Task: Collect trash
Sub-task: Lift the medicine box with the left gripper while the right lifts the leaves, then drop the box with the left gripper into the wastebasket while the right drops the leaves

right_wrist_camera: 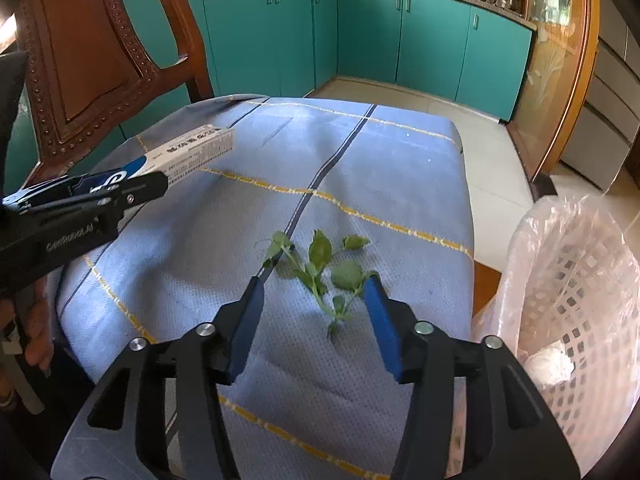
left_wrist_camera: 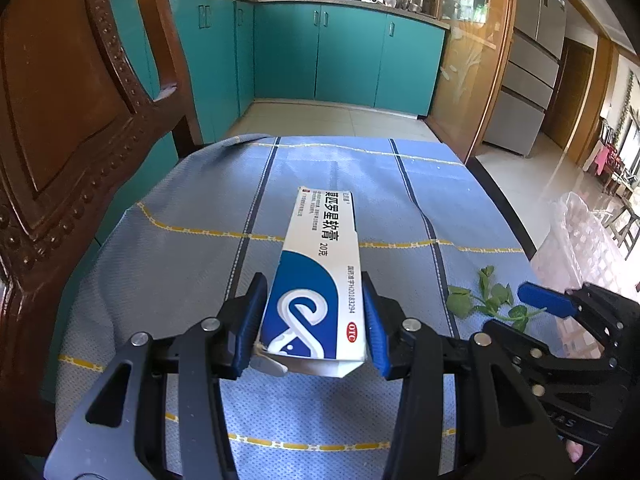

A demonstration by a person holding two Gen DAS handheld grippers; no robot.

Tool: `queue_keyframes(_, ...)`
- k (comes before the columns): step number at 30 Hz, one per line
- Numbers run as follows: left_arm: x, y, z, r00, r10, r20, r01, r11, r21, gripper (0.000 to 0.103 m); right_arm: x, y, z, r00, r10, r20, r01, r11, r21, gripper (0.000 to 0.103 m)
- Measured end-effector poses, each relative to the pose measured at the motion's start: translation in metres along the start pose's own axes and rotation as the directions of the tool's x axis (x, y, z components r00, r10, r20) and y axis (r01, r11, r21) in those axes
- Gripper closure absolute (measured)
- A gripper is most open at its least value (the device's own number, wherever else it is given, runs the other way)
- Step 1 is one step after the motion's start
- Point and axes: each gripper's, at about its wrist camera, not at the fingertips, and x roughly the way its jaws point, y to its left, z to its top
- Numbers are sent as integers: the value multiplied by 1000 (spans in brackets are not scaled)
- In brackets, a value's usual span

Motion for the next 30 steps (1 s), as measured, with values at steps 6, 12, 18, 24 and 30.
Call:
queue_keyframes(6, -2, 1, -1, 1000, -7, -1, 7, 1000, -1, 56, 17, 6, 2, 999, -6, -35, 6, 1000, -15, 63)
queue_keyframes(12, -6, 0, -2, 1000, -3, 16, 3, 1000, -3, 56, 14, 4, 2, 1000, -5, -7, 5, 1000, -13, 96)
queue_keyframes(18, -17, 1, 0, 999, 11, 52, -11, 1000, -10, 56, -15, -4, 7, 992, 31, 121, -35, 999, 33, 98)
queue_keyframes(24, -40, -7, 2, 993, 17, 113, -18, 1000, 4, 56, -52, -15, 12, 969, 38, 242, -58, 996, 74, 98)
queue_keyframes(30, -59, -34, 3, 986, -34, 164, 26, 998, 51, 56, -99, -48, 9, 937, -14, 349, -46, 985, 164, 98)
